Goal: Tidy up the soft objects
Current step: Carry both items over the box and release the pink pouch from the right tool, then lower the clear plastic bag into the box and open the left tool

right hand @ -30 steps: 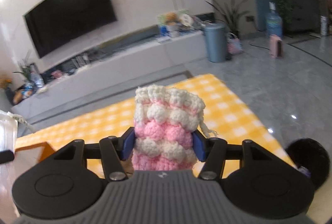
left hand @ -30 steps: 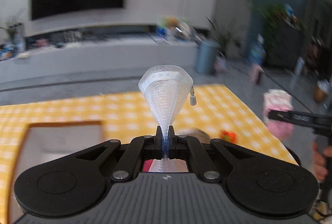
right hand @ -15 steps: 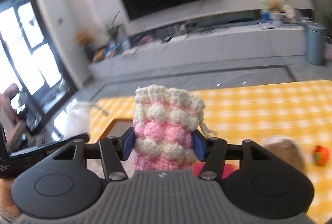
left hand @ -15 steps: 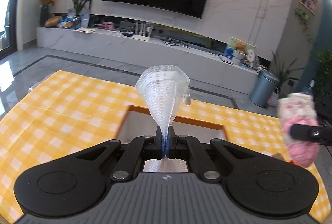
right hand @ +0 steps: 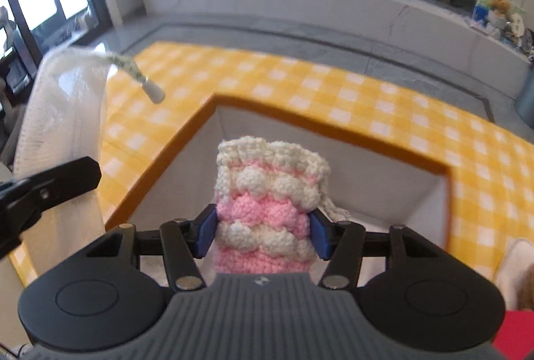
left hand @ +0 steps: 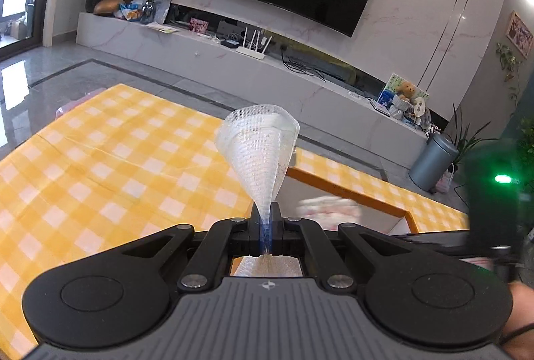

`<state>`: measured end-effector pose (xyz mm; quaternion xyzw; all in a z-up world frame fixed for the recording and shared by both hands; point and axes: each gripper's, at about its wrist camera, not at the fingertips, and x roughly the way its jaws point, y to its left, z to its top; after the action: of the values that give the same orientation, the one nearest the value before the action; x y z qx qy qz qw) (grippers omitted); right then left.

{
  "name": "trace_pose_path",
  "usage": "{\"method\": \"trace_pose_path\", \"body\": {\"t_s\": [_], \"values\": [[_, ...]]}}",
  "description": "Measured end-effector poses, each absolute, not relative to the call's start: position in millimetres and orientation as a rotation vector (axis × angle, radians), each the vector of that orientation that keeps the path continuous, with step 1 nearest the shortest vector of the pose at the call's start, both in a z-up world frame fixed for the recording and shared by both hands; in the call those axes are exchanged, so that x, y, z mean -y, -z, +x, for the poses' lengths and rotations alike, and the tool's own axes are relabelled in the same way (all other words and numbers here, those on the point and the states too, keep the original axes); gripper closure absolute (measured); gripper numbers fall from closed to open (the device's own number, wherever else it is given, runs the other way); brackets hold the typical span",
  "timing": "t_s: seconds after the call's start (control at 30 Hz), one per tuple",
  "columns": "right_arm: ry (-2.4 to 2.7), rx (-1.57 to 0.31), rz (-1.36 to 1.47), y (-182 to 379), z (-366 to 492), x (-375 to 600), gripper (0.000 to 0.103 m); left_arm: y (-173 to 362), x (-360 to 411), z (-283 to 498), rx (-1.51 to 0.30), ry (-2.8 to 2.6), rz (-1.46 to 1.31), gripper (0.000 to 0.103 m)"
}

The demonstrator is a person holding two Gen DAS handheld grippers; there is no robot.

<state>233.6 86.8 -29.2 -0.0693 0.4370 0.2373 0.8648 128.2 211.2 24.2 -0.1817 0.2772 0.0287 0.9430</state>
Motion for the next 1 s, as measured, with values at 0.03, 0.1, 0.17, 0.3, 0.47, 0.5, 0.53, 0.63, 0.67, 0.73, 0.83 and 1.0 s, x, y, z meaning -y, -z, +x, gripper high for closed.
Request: {"method": "trace_pose_path", "body": {"t_s": [0.03,0.1,0.17,0.3,0.47,0.5,0.53,0.63,0.67,0.73,0.83,1.0], "values": [[-0.503,-0.934,-0.152,36,237,-92,0.046,-22,-215,129,-0.567,-0.052,-0.38,0.101],[-0.513,-0.961,-0.181,47,241,-107,0.046,-19,-218,129,-0.567,-0.045,-0.403,0.101],[-0.514,-0.96,-0.227,57,243,-117,0.046,-15,-223,130,-0.575,-0.051,-0.415,0.101],[-0.511,-0.964,-0.261,68,245,-137,0.046,-11,-228,131,-0.59,-0.09,-0.42,0.1],[-0.489,-0.961,-0.333,74,247,-137,0.027,-11,-232,129,-0.596,-0.086,-0.442,0.1],[-0.492,-0.95,-0.349,75,244,-136,0.02,-12,-233,129,-0.593,-0.086,-0.444,0.1],[-0.49,-0.931,-0.364,71,242,-134,0.018,-13,-232,128,-0.589,-0.084,-0.446,0.1],[-0.513,-0.86,-0.401,56,234,-126,0.014,-17,-229,130,-0.575,-0.058,-0.454,0.1],[-0.524,-0.84,-0.405,50,232,-122,0.008,-18,-227,129,-0.57,-0.047,-0.452,0.1],[-0.519,-0.804,-0.407,35,231,-115,0.005,-21,-222,129,-0.56,-0.041,-0.438,0.1],[-0.51,-0.784,-0.422,14,224,-94,0.005,-25,-213,130,-0.544,-0.039,-0.434,0.1],[-0.449,-0.77,-0.414,-19,209,-41,0.005,-28,-186,141,-0.563,0.032,-0.399,0.1]]}}
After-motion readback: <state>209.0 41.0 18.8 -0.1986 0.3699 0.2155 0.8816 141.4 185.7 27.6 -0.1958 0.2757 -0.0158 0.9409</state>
